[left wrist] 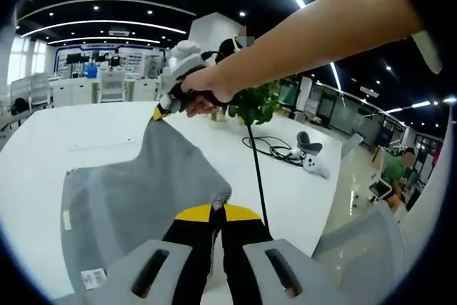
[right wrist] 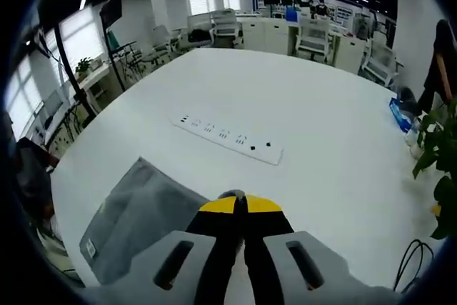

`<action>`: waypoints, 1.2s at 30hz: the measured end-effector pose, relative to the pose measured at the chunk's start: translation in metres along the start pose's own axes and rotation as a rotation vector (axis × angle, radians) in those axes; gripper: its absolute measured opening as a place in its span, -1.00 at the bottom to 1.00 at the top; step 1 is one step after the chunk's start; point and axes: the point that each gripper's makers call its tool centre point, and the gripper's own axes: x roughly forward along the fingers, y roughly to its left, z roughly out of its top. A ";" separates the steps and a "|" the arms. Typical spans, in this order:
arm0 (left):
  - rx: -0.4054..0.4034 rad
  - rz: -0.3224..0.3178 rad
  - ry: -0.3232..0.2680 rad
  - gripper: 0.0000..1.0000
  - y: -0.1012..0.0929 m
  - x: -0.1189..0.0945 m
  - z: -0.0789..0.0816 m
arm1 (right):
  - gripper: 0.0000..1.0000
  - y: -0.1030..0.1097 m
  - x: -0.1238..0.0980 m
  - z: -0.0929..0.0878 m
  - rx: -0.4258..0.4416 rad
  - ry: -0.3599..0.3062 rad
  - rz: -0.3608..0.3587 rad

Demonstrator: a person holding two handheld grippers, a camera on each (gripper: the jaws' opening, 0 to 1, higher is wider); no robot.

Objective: Fold the towel on the table until its edges align and the towel forms a compact rectangular stack.

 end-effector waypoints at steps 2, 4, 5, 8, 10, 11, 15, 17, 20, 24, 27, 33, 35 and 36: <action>0.001 0.007 -0.008 -0.93 0.004 -0.003 0.001 | -1.00 0.004 0.000 0.004 -0.003 -0.002 0.001; 0.000 0.016 -0.015 -0.93 0.006 -0.007 0.004 | -1.00 0.009 0.000 0.006 -0.005 -0.004 0.004; -0.003 0.020 -0.020 -0.93 0.008 -0.009 0.004 | -1.00 0.011 0.000 0.008 -0.009 -0.004 0.005; -0.009 0.030 -0.029 -0.93 0.010 -0.014 0.005 | -1.00 0.018 0.001 0.014 -0.013 -0.010 0.011; -0.015 0.037 -0.037 -0.93 0.014 -0.018 0.005 | -1.00 0.023 0.002 0.018 -0.016 -0.014 0.015; -0.016 0.041 -0.040 -0.93 0.015 -0.019 0.005 | -1.00 0.026 0.002 0.020 -0.017 -0.015 0.018; -0.023 0.060 -0.050 -0.93 0.022 -0.024 0.004 | -1.00 0.036 0.004 0.026 -0.024 -0.017 0.027; -0.025 0.068 -0.055 -0.93 0.023 -0.028 0.003 | -1.00 0.042 0.005 0.029 -0.029 -0.019 0.033; -0.017 0.075 -0.061 -0.93 0.025 -0.033 0.003 | -1.00 0.049 0.006 0.033 -0.033 -0.022 0.040; -0.015 0.085 -0.066 -0.93 0.029 -0.040 0.002 | -1.00 0.059 0.007 0.039 -0.035 -0.028 0.053; -0.008 0.096 -0.071 -0.93 0.032 -0.045 0.002 | -1.00 0.068 0.008 0.044 -0.046 -0.034 0.062; -0.003 0.117 -0.068 -0.93 0.043 -0.055 -0.003 | -1.00 0.083 0.015 0.048 -0.056 -0.033 0.074; 0.002 0.124 -0.064 -0.93 0.045 -0.058 -0.004 | -1.00 0.088 0.016 0.049 -0.057 -0.034 0.080; 0.003 0.126 -0.065 -0.93 0.046 -0.060 -0.005 | -1.00 0.091 0.017 0.049 -0.059 -0.032 0.082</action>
